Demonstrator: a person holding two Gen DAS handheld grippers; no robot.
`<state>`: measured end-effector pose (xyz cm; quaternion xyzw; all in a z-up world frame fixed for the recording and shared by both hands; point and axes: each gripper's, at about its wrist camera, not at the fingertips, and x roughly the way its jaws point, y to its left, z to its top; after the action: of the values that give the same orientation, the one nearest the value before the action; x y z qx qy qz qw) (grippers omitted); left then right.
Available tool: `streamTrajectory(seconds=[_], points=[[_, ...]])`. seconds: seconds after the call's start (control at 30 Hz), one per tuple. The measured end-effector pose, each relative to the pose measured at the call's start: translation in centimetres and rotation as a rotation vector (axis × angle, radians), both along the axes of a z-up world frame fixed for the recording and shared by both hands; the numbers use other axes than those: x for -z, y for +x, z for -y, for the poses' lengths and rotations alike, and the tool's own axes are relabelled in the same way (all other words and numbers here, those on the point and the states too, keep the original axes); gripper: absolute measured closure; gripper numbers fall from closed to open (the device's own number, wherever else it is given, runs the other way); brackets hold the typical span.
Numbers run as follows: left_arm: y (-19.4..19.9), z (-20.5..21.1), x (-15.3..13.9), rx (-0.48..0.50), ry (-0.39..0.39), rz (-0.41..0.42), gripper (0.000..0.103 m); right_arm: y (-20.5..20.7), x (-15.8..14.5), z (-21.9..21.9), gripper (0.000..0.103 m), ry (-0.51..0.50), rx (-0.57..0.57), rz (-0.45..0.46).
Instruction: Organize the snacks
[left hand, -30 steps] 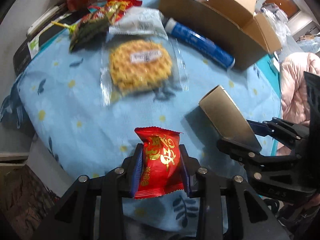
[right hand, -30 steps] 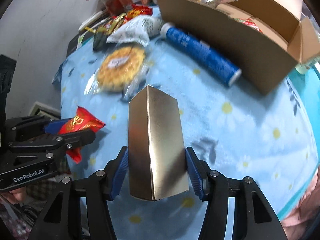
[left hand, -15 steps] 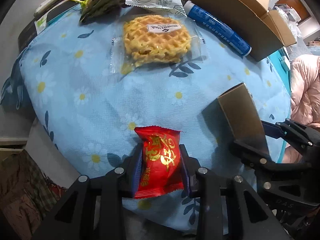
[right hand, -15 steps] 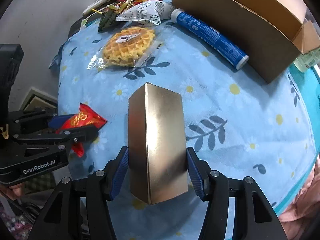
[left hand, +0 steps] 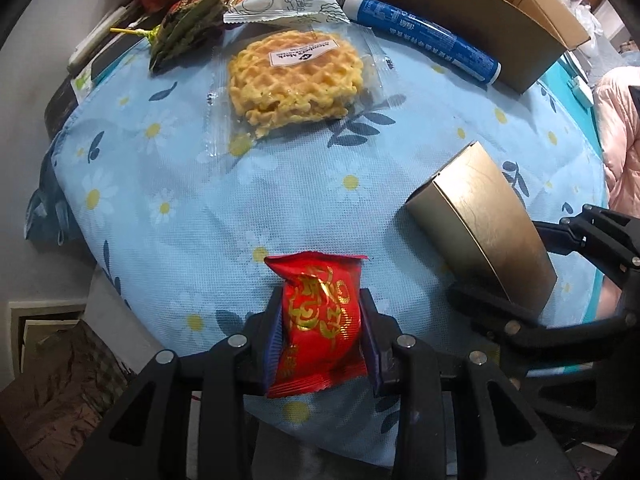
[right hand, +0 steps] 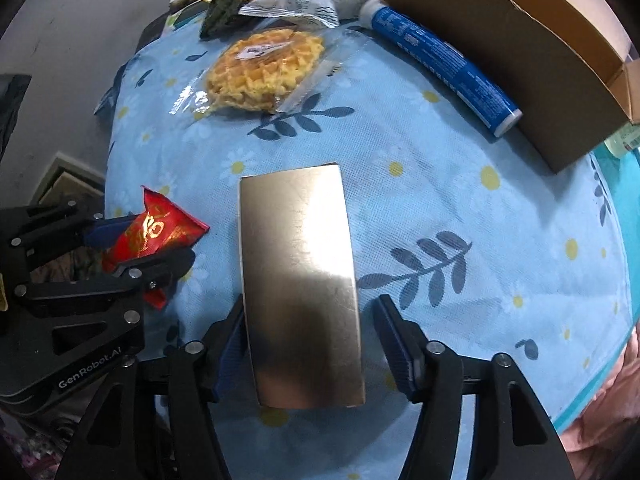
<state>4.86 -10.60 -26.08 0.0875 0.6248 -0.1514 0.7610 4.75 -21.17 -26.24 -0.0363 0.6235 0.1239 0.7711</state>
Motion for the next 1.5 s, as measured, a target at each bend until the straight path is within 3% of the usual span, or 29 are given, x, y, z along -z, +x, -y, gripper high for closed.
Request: streamTrajectory(seconds=[0.2, 0.27, 0.33, 0.6, 0.87, 1.5], points=[[0.4, 0.8, -0.2, -0.038, 0.008, -0.026, 0.071, 0.2, 0.0, -0.5, 0.044, -0.034, 0.028, -0.021], [0.8, 0.6, -0.3, -0.045, 0.001, -0.03, 0.071, 0.2, -0.1, -0.3, 0.055, -0.036, 0.034, -0.011], [1.0, 0.6, -0.4, -0.045, 0.0, -0.035, 0.072, 0.2, -0.1, 0.2, 0.058, -0.031, 0.033, -0.007], [2.0, 1.1, -1.2, -0.046, 0.013, -0.035, 0.072, 0.3, -0.4, 1.1, 0.059, 0.03, 0.04, -0.014], [2.8, 1.2, -3.4, -0.054, -0.028, -0.036, 0.073, 0.0, -2.3, 1.2, 0.059, 0.087, 0.033, 0.008], [0.9, 1.3, -13.0, -0.013, -0.118, 0.159, 0.073, -3.3, -9.8, 3.0, 0.059, 0.179, 0.065, 0.138]])
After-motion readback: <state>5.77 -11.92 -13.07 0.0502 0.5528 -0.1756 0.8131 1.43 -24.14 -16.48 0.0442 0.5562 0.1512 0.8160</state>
